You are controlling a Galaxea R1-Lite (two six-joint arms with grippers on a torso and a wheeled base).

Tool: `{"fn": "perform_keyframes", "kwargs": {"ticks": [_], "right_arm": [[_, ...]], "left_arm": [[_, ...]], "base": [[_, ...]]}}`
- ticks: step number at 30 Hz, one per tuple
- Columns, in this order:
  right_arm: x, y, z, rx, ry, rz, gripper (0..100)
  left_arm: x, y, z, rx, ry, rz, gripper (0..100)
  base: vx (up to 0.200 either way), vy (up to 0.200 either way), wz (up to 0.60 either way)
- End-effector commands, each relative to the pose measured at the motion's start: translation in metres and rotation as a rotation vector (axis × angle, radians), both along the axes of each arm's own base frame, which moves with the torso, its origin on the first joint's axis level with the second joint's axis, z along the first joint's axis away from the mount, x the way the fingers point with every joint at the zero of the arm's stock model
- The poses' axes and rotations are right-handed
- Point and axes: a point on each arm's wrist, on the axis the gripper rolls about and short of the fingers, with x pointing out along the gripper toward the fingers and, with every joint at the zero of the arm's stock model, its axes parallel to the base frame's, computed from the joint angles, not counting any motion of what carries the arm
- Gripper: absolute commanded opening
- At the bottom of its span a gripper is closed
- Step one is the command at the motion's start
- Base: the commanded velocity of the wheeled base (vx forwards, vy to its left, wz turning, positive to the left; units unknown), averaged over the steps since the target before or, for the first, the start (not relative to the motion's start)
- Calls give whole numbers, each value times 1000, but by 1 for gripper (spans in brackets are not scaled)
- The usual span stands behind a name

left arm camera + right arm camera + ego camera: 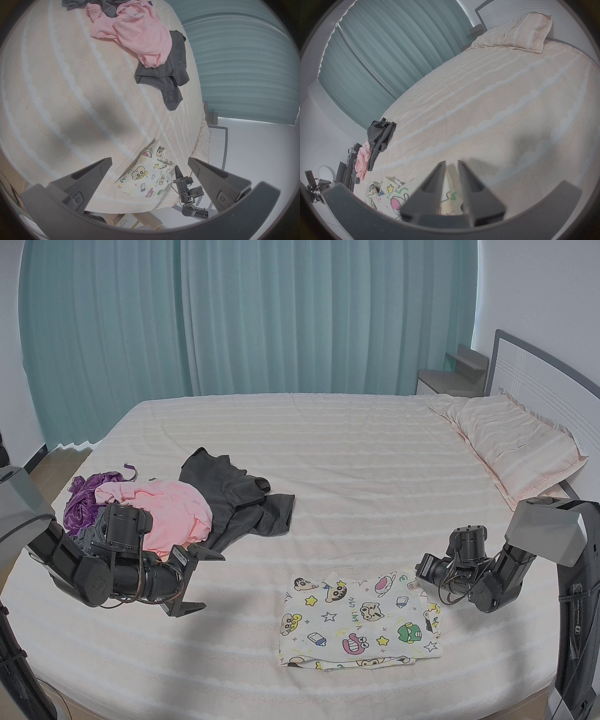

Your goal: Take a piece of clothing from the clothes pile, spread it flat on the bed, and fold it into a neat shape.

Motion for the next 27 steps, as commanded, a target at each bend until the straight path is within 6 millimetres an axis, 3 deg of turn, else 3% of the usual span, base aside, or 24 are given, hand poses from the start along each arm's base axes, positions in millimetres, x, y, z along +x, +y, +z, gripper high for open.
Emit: {"fn": "perform_keyframes", "kwargs": {"ticks": [1,8,15,21,27], "right_arm": [[0,-1,2,2,-3,-5,100],[-15,-13,23,-8,-21,-49,100],[-65,-14,42,-15,4,-13,100],[-106,0,26,-24,91,86,100],[-130,12,6,-63,144,173,100]], "left_arm": [[0,0,-1,1,2,0,100],[0,0,-1,1,2,0,100],[0,-1,-1,1,2,-2,100],[0,-1,-1,1,2,-3,100],[-1,-2,-1,1,4,-6,100]], "base": [[0,0,0],[0,0,0],[0,0,0],[-100,0,0],[0,0,0]]}}
